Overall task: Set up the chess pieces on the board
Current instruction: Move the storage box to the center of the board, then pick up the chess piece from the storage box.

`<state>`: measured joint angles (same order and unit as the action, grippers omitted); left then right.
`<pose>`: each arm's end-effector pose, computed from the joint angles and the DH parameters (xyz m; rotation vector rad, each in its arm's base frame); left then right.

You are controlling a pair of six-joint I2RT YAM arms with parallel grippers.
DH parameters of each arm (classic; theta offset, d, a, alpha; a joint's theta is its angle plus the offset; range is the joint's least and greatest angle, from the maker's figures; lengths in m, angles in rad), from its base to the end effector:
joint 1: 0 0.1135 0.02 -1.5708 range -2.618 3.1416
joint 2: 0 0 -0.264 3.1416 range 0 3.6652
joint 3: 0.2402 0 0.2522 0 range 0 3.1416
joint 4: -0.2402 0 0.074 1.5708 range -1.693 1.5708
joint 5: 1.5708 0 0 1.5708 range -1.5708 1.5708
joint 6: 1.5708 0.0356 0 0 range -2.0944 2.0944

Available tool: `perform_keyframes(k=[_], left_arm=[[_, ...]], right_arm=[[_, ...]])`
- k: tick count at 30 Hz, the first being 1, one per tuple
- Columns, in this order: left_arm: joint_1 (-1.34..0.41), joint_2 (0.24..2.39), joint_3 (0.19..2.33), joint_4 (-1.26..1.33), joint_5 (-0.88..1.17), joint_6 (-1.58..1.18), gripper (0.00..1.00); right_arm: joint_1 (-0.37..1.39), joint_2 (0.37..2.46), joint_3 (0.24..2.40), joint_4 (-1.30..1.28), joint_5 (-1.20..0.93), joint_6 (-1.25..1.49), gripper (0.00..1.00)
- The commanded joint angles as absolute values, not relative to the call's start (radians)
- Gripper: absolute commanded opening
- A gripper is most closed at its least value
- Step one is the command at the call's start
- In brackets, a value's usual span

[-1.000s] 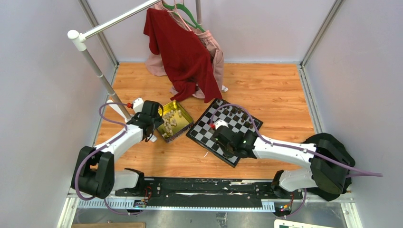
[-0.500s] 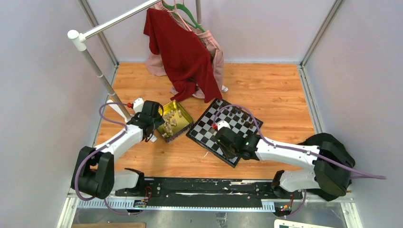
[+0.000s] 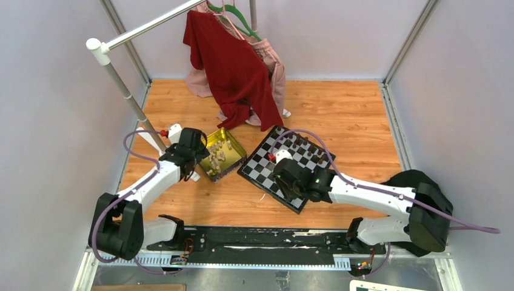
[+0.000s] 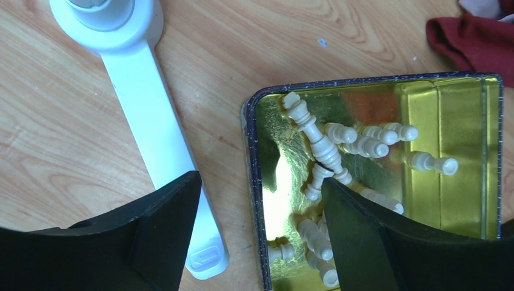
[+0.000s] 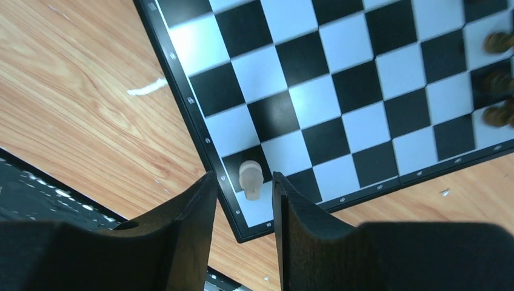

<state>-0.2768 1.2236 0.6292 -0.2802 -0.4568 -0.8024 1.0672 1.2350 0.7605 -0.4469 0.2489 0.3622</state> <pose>0.2300 -0.0490 0.1930 -0.7925 2.1917 0.0301 0.1254 0.2094 0.2178 -0.7571 2.3601 0.3123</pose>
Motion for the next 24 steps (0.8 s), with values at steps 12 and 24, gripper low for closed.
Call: perform_keyframes(k=[12, 24], left_arm=[[-0.281, 0.995, 0.639, -0.292, -0.494, -0.759, 0.81], [-0.279, 0.863, 0.577, -0.27, -0.507, -0.792, 0.82]], right_arm=[[1.081, 1.606, 1.32, -0.463, 0.244, 0.095, 0.43], [1.025, 2.026, 1.736, -0.409, 0.083, -0.071, 0.39]])
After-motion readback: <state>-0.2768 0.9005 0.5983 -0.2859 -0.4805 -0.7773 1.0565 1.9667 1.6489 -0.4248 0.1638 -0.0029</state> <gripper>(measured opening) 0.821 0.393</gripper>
